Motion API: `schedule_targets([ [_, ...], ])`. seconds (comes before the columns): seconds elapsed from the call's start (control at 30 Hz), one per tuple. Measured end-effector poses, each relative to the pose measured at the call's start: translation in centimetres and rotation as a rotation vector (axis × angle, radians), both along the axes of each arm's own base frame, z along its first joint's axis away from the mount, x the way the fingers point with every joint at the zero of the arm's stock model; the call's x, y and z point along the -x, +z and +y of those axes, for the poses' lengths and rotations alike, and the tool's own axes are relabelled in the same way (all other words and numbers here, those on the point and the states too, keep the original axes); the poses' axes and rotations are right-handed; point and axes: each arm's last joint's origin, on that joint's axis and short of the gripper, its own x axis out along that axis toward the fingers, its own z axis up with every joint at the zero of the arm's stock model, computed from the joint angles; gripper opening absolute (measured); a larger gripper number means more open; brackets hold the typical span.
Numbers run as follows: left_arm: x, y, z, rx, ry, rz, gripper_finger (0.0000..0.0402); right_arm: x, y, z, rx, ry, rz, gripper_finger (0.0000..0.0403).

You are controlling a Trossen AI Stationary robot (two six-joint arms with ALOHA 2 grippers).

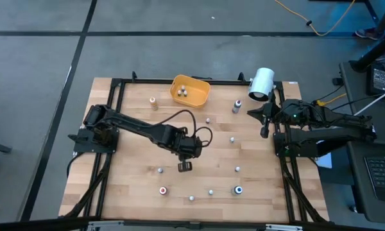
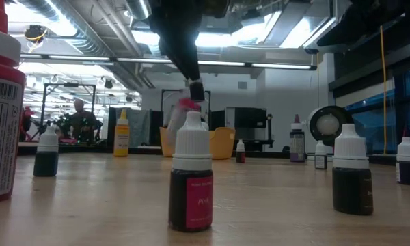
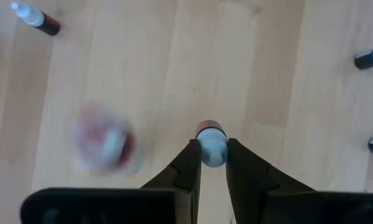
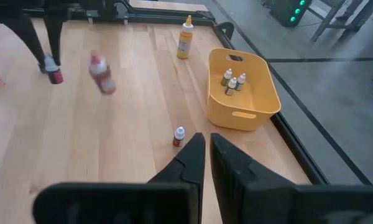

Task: Pick & Place food coloring
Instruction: Put the top small pink food coloring bottle into the bin

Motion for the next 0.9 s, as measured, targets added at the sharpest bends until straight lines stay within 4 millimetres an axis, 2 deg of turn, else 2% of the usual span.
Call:
schedule_targets([
  [0.4, -0.1, 0.0, 0.2, -0.006, -0.01, 0.001, 0.0052, 0.1, -0.3, 0.0, 0.003, 0.003, 0.031, 0.003],
  [0.53, -0.1, 0.1, 1.0, -0.007, 0.01, 0.006, 0.0053, 0.2, -0.3, 0.0, 0.001, 0.002, 0.039, 0.003],
  [0.7, 0.5, 2.0, 3.2, 0.005, 0.071, -0.046, 0.0053, 0.2, -0.3, 0.0, -0.002, 0.002, 0.038, 0.003],
  [0.9, 2.6, 6.0, 7.7, 0.004, 0.198, -0.155, 0.0053, 0.1, -0.3, 0.0, -0.002, 0.002, 0.038, 0.003],
])
